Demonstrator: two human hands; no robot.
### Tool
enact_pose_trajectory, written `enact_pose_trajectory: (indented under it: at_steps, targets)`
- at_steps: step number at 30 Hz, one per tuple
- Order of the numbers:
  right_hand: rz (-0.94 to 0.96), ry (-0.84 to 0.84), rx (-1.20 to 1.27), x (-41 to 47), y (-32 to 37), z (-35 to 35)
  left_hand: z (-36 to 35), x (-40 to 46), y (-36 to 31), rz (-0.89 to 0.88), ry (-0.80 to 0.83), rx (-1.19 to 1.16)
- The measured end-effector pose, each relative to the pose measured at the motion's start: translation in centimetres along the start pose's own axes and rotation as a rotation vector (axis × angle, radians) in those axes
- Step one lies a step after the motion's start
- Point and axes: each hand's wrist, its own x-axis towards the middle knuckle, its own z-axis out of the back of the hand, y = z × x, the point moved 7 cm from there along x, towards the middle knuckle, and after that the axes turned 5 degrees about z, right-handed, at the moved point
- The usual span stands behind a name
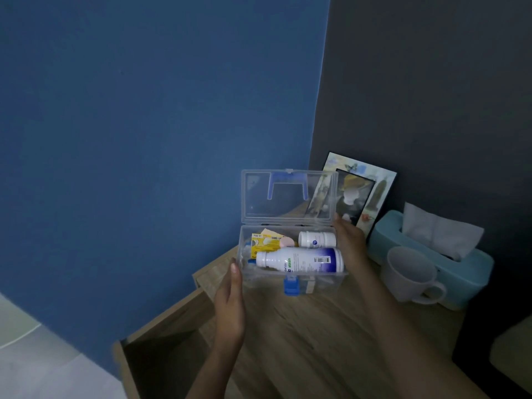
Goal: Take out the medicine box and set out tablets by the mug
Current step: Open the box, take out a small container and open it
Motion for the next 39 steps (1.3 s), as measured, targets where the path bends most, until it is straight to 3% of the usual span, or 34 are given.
enact_pose_trajectory:
  at_steps: [6, 10, 12, 16, 21, 25, 39]
  targets:
    - [0.168, 0.115, 0.076, -7.0, -2.3, 0.9, 0.1, 0.0, -0.2, -0.062, -0.086, 0.051]
    - [0.264, 0.073, 0.039, -9.7, -4.4, 0.5, -0.5, 0.9, -3.1, -0.355, -0.211, 0.277]
    - [0.273, 0.064, 0.031, -9.8, -4.7, 0.4, -2.4, 2.2, -4.7, -0.461, -0.134, 0.372]
    - [0.259, 0.080, 0.003, -9.6, -5.1, 0.8, -6.5, 6.5, -5.6, -0.350, 0.090, 0.533]
    - [0.256, 0.081, 0.026, -9.6, -5.3, 1.0, -8.8, 10.4, -4.9, -0.135, 0.146, 0.747]
    - [0.266, 0.076, 0.072, -9.7, -4.9, 0.8, -9.8, 11.6, -4.6, -0.075, 0.198, 0.909]
    - [0.271, 0.049, 0.021, -9.8, -4.8, 0.8, -9.2, 11.3, -4.0, -0.057, 0.184, 0.780]
